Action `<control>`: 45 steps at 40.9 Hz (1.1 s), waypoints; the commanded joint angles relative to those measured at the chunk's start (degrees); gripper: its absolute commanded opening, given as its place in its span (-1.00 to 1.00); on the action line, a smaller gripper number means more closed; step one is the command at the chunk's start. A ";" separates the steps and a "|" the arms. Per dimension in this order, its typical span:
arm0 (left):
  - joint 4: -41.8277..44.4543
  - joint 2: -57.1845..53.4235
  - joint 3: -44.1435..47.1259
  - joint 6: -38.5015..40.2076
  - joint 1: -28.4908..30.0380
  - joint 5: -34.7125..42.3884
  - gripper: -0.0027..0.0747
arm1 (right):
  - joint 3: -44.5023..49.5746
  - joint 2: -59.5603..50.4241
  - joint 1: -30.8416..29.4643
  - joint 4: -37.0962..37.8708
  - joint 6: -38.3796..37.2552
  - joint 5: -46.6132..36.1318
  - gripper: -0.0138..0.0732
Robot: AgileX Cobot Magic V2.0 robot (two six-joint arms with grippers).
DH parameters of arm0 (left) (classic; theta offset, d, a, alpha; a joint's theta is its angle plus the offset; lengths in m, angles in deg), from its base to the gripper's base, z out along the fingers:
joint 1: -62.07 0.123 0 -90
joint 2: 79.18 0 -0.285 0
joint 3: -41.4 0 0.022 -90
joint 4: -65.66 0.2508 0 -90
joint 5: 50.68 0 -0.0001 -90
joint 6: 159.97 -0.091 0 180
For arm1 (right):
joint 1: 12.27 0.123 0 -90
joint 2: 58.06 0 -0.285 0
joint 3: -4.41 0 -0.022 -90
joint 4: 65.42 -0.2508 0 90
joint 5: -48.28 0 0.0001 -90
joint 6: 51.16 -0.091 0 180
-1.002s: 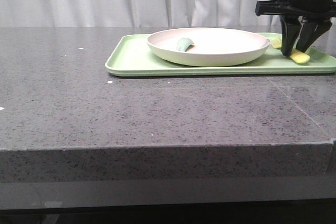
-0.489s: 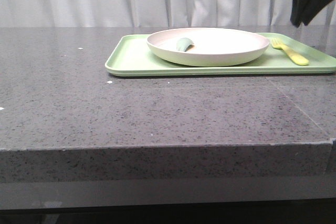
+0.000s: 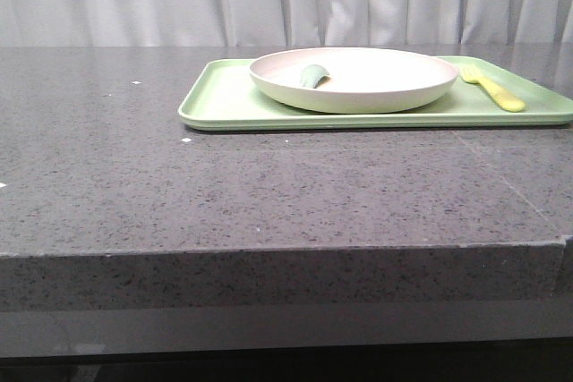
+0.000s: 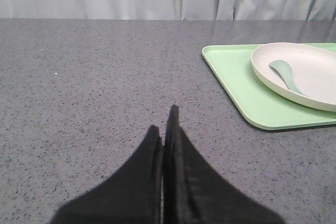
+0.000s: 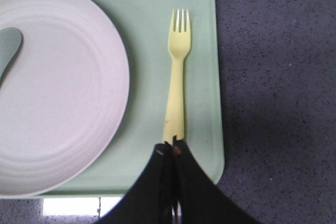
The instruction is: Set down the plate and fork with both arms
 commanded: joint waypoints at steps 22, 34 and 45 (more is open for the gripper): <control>-0.01 0.35 -1.69 0.49 0.09 4.67 -0.98 | 45.24 -45.02 0.04 0.66 3.94 -27.87 -0.95; -0.01 0.35 -1.69 0.49 0.09 4.67 -0.98 | 63.46 -68.67 0.04 0.66 3.94 -35.97 -0.95; -0.01 0.35 -1.69 0.49 0.09 4.67 -0.98 | 70.22 -84.02 0.04 0.66 3.94 -36.40 -0.95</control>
